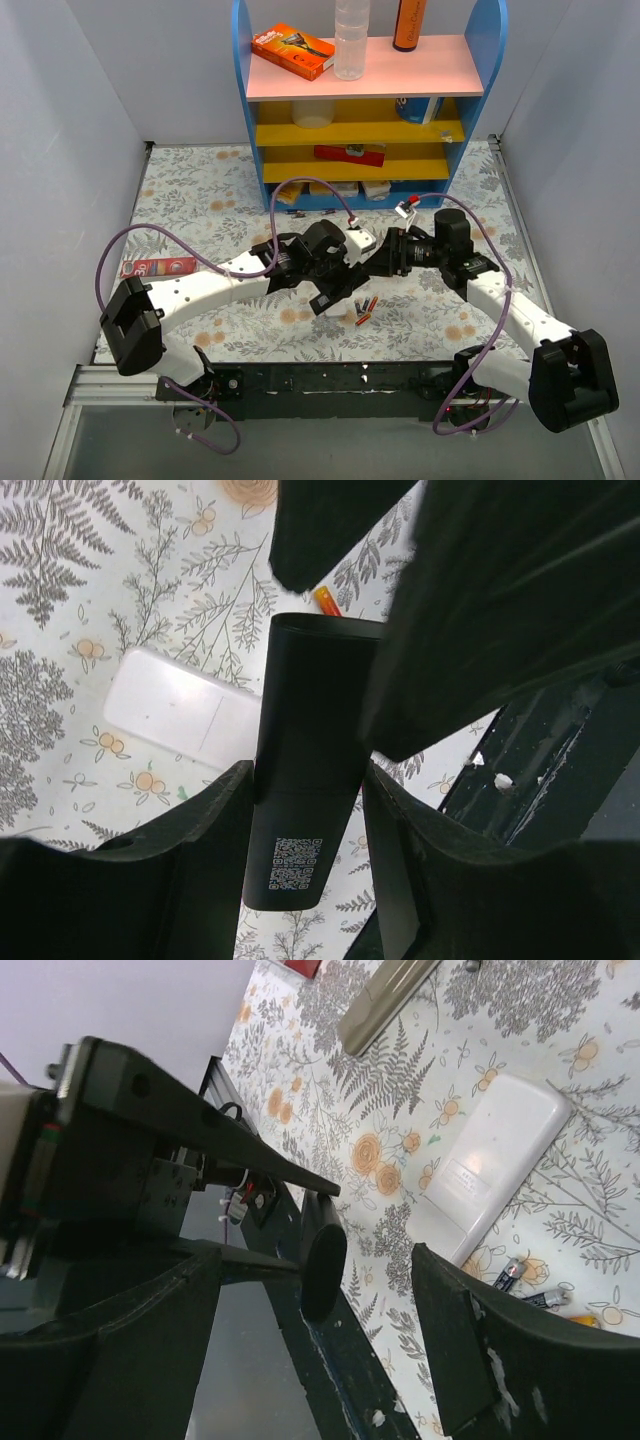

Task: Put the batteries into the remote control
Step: Adjust the remote control.

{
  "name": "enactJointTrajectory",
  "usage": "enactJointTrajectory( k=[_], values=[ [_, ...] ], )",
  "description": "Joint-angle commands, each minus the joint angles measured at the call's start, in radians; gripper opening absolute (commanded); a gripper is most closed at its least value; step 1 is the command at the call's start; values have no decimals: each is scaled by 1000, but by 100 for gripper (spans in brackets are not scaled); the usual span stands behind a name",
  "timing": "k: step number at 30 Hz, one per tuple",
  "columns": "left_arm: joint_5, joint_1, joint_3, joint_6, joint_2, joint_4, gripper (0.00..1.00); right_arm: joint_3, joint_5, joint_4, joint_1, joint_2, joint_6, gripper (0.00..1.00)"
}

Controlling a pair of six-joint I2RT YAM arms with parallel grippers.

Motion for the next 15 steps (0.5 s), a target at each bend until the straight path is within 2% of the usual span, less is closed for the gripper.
enactJointTrajectory(
  k=[1, 5, 8, 10, 14, 15],
  values=[
    [-8, -27, 64, 70, 5, -1, 0, 38, -23, 51, 37, 46, 34, 82],
    [0, -39, 70, 96, 6, -7, 0, 38, -26, 68, 71, 68, 46, 75],
    [-17, -40, 68, 107, 6, -5, 0, 35, -32, 71, 88, 69, 47, 65],
    [-32, -40, 67, 110, 2, -7, 0, 23, -35, 83, 92, 68, 54, 53],
    [-44, -39, 67, 117, -6, -5, 1, -2, -49, 114, 91, 66, 77, 38],
    [-49, -39, 65, 119, -9, -5, 3, -3, -51, 120, 91, 65, 81, 29]
  ],
)
